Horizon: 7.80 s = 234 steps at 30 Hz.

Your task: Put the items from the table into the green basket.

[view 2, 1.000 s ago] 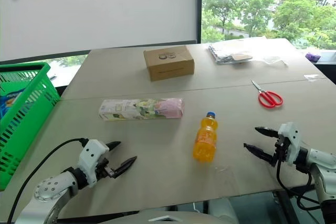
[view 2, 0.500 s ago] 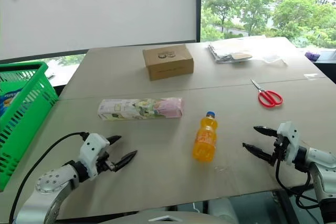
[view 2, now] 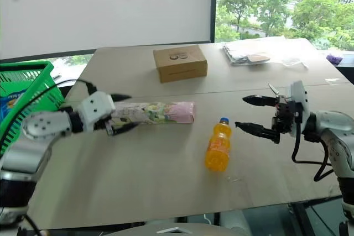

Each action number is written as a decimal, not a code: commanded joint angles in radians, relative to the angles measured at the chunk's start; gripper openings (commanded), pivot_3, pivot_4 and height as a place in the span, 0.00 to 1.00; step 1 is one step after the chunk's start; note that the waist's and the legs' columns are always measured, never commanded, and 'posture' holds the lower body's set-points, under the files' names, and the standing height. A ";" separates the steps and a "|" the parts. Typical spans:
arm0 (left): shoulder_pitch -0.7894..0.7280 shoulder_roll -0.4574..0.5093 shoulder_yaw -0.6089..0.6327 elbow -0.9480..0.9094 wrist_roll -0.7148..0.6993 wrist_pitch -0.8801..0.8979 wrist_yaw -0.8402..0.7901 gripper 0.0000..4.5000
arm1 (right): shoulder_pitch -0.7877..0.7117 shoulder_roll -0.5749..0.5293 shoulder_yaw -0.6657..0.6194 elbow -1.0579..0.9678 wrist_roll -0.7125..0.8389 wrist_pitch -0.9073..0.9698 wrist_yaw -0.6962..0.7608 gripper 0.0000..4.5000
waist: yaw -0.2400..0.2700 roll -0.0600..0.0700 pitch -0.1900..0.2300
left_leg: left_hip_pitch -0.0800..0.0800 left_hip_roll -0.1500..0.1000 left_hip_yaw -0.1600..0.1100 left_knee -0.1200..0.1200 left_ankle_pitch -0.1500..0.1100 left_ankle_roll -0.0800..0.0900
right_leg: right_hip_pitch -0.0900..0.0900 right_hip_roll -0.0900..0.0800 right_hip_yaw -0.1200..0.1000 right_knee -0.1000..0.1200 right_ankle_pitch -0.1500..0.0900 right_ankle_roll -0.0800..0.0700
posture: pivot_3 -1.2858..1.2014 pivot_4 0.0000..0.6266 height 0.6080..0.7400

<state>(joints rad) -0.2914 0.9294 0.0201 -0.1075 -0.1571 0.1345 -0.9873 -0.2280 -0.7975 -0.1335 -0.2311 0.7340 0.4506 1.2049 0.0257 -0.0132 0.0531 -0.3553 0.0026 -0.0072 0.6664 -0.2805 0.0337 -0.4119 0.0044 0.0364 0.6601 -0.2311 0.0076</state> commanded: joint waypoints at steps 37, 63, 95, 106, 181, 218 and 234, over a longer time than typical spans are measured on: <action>-0.650 -0.121 -0.070 0.793 0.215 -0.083 -0.059 0.06 | -0.084 0.005 0.037 -0.185 0.005 0.145 -0.175 1.00 | -0.043 -0.012 0.006 | -0.008 0.000 0.000 0.007 -0.002 0.004 | -0.006 0.001 0.003 0.002 0.003 0.008 | 0.55 0.00 0.88; -0.098 0.378 0.470 0.863 0.270 -0.002 0.484 0.59 | -0.464 0.350 0.140 0.096 -0.035 0.038 -0.129 1.00 | 0.219 -0.032 -0.008 | -0.030 -0.003 -0.017 0.004 -0.002 -0.005 | -0.021 -0.021 -0.024 0.001 0.006 0.001 | 0.65 0.00 0.88; 0.160 0.136 0.226 -0.093 -0.370 0.296 -0.202 0.99 | -0.055 0.037 0.104 -0.152 -0.145 0.011 -0.048 1.00 | 0.085 -0.006 -0.023 | -0.037 0.000 -0.017 0.018 -0.002 0.002 | -0.019 -0.020 -0.044 0.003 0.007 -0.003 | 0.54 0.00 0.88; 0.175 0.247 0.235 -0.207 -0.386 0.316 -0.356 0.99 | -0.272 -0.033 0.384 0.302 -0.551 -0.741 0.380 1.00 | -0.022 0.006 -0.008 | -0.005 0.004 -0.001 0.015 -0.002 0.002 | 0.004 -0.014 -0.034 0.002 0.001 -0.001 | 0.55 0.00 0.88; -0.277 -0.334 0.166 -0.132 -0.839 0.632 0.075 1.00 | -0.601 0.558 0.428 0.444 -0.122 -0.071 0.032 0.64 | 0.015 0.002 0.000 | -0.008 0.001 -0.003 0.004 0.002 -0.005 | -0.002 -0.015 -0.026 0.003 0.006 -0.002 | 0.55 0.00 0.88; -0.435 0.201 0.404 0.365 -0.222 0.386 0.439 0.67 | -0.326 0.365 0.093 -0.116 0.081 0.234 -0.206 1.00 | -0.011 -0.004 0.004 | -0.008 0.004 -0.002 0.001 0.002 -0.005 | -0.004 -0.013 -0.024 0.001 0.006 -0.002 | 0.58 0.00 0.88; -0.368 0.368 0.268 0.955 0.152 0.033 0.618 0.78 | -0.349 0.352 0.091 -0.182 0.225 0.306 -0.293 1.00 | 0.061 -0.025 0.001 | -0.013 0.003 -0.005 0.002 0.002 -0.005 | -0.007 -0.024 -0.033 0.000 0.006 -0.002 | 0.58 0.00 0.88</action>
<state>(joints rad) -0.6213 1.2962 0.2954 0.8501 -0.0147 0.2395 -0.3774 -0.5557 -0.4449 -0.0392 -0.3925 0.9512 0.7775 0.9083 0.0870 -0.0381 0.0545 -0.3691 0.0059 -0.0131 0.6687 -0.2787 0.0288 -0.4190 -0.0201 0.0027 0.6600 -0.2252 0.0057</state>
